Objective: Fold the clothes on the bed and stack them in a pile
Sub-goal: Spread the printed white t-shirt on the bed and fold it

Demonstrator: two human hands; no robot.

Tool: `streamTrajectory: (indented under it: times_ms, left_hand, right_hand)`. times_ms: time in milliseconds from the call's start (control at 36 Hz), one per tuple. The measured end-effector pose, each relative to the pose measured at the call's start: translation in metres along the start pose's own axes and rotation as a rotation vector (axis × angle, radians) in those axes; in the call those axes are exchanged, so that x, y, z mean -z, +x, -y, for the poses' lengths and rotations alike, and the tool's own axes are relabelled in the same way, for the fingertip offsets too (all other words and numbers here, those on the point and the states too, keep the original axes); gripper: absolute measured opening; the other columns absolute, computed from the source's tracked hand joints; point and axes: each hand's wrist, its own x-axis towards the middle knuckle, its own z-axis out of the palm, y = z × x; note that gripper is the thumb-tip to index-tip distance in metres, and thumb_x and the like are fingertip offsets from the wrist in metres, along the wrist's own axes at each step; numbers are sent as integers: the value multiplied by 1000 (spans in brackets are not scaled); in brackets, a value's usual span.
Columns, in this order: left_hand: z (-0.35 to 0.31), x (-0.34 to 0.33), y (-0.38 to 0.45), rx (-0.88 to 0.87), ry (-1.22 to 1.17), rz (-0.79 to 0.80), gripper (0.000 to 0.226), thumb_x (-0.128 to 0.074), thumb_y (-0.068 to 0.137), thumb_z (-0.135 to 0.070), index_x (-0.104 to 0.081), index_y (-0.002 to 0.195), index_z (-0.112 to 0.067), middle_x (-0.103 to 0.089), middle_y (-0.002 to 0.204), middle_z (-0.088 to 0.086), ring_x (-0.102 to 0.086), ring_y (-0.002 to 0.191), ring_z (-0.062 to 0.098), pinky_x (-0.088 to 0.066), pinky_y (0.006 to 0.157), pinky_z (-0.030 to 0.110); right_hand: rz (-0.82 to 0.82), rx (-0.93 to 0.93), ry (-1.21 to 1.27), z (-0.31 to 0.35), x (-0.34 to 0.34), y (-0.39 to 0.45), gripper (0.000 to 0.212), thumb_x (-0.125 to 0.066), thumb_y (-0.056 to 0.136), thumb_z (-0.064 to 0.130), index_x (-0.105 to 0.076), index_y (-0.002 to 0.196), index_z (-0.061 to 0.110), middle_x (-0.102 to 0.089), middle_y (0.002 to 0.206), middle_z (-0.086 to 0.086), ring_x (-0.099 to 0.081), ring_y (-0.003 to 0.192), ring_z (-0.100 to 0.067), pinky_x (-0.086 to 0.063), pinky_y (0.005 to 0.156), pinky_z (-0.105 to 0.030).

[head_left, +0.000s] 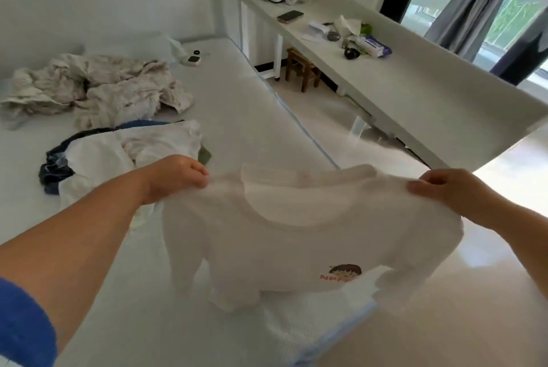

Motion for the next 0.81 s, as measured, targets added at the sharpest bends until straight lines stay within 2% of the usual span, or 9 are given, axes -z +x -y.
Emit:
streamTrajectory:
  times_ms: [56, 139, 222, 278, 361, 444, 583, 722, 806]
  left_hand:
    - [-7, -11, 18, 2, 235, -31, 7, -68, 81, -18, -72, 75, -16, -69, 79, 2, -62, 74, 17, -47, 66, 26]
    - [-24, -29, 52, -8, 579, -68, 16, -63, 87, -31, -68, 78, -19, -67, 87, 2, -59, 81, 16, -44, 73, 28]
    - [-43, -50, 90, -39, 847, -165, 31, -53, 91, -37, -56, 68, -17, -60, 77, 6, -54, 72, 21, -39, 65, 30]
    - [-61, -64, 114, -67, 908, -307, 34, -49, 93, -40, -51, 68, -18, -51, 72, 0, -49, 71, 21, -34, 59, 29]
    - [-97, -87, 150, -125, 829, -469, 31, -45, 95, -39, -55, 75, -17, -51, 76, 1, -50, 76, 25, -30, 59, 30]
    - [-142, -106, 183, -186, 620, -493, 31, -43, 95, -33, -55, 77, -11, -59, 79, 8, -57, 77, 29, -39, 63, 34]
    - [-227, -125, 223, -309, 346, -478, 29, -43, 96, -33, -56, 84, -10, -65, 92, 13, -61, 87, 29, -44, 74, 36]
    - [-314, -130, 236, -520, 201, -504, 27, -47, 94, -32, -57, 79, -12, -64, 89, 12, -61, 87, 27, -45, 72, 37]
    - [-344, -125, 231, -639, 161, -544, 29, -48, 94, -33, -48, 66, -26, -55, 69, -5, -53, 69, 14, -37, 61, 28]
  right_hand:
    - [18, -13, -83, -14, 12, 10, 21, -73, 79, 26, -67, 65, 12, -62, 61, -1, -54, 57, -13, -40, 57, -23]
    - [61, -11, -68, -31, 31, 35, 14, -73, 80, 18, -70, 74, 5, -66, 74, -11, -55, 68, -18, -41, 65, -24]
    - [108, -29, -83, -55, 50, 61, 6, -70, 81, 5, -70, 84, 0, -67, 88, -21, -56, 81, -24, -42, 78, -31]
    - [78, -63, -33, -68, 63, 77, 5, -67, 81, -2, -69, 84, 2, -65, 84, -20, -54, 80, -26, -41, 76, -32]
    - [-61, -125, 112, -84, 81, 95, 17, -65, 83, -2, -67, 74, 12, -60, 73, -8, -52, 71, -21, -45, 63, -28]
    - [-219, -163, 365, -91, 102, 101, 19, -60, 87, -1, -66, 76, 13, -56, 73, -8, -53, 68, -18, -54, 51, -27]
    - [-449, -134, 814, -78, 141, 100, 16, -53, 89, -5, -60, 78, 4, -56, 78, -8, -56, 76, -21, -58, 62, -33]
    - [-569, 50, 806, -63, 192, 84, 40, -54, 88, 0, -71, 60, 23, -63, 59, 13, -61, 60, -1, -53, 57, -14]
    - [-648, 173, 715, -56, 212, 68, 34, -58, 86, 8, -73, 65, 29, -64, 63, 15, -59, 60, 2, -48, 53, -9]
